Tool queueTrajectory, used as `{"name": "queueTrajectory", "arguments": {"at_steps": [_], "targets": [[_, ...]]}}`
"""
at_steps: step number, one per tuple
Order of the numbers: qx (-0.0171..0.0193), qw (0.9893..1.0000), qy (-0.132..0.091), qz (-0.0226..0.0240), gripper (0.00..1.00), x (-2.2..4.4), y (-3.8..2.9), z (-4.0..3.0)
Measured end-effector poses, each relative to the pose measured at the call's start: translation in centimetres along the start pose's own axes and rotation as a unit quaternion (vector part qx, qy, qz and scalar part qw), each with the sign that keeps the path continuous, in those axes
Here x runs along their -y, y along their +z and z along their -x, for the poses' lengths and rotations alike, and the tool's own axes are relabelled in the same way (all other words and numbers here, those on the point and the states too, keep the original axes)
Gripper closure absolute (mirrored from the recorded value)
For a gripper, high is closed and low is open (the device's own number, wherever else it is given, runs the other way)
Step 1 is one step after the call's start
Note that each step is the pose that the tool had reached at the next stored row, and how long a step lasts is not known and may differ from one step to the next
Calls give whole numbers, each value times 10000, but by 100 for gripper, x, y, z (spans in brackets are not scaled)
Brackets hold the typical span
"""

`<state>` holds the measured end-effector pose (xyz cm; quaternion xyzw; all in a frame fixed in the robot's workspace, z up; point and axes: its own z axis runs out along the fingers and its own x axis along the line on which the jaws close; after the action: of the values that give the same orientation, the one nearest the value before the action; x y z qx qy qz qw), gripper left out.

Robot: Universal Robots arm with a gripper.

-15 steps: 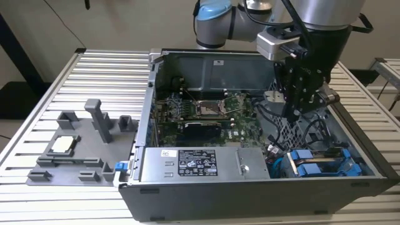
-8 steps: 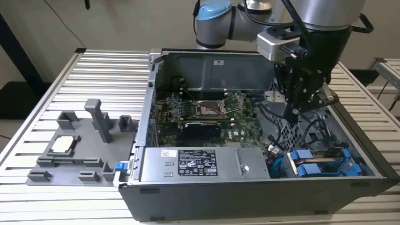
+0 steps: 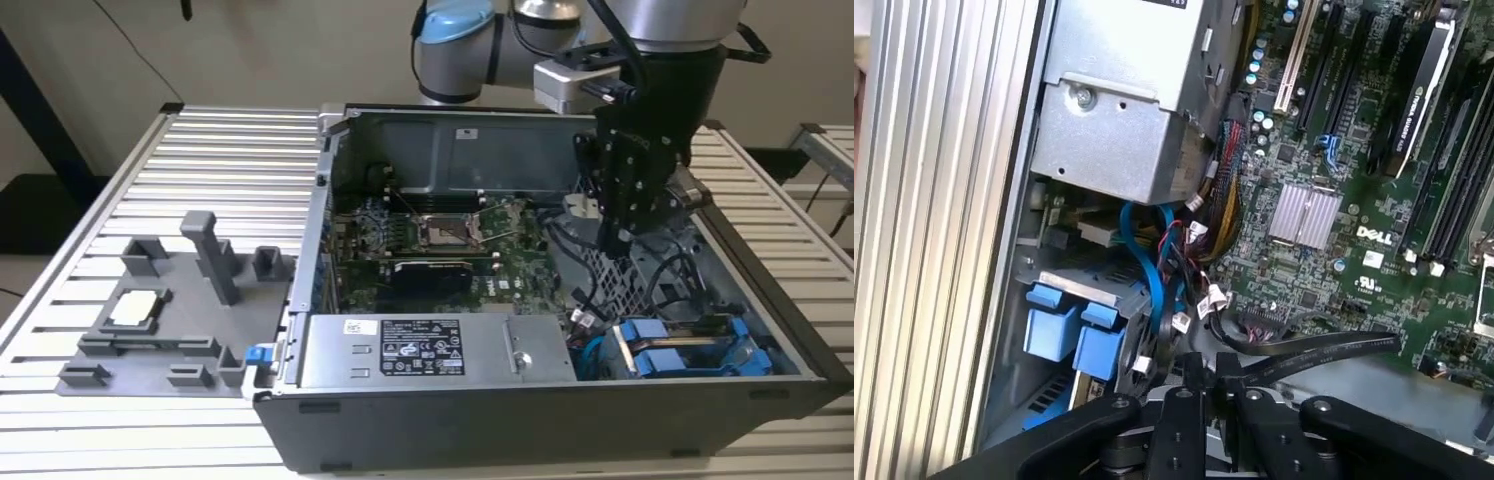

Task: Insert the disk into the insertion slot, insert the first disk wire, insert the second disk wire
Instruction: 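Insert the second disk wire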

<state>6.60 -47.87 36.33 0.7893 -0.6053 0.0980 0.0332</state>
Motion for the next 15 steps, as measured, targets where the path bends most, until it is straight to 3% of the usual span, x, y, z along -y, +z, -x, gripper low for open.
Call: {"name": "queueTrajectory", "arguments": {"at_steps": [1,3,4,7,9,13,15], "targets": [[-69,10000,-10,17,82,0,6,1],[-96,10000,-13,25,84,-2,7,-3],[-96,9999,-13,26,84,-7,11,-26],[-85,9999,-14,68,84,-29,46,-206],[-89,9999,3,74,84,-26,53,-232],[-78,9999,-4,116,84,55,79,-302],[-67,9999,-11,154,84,122,104,-377]]}}
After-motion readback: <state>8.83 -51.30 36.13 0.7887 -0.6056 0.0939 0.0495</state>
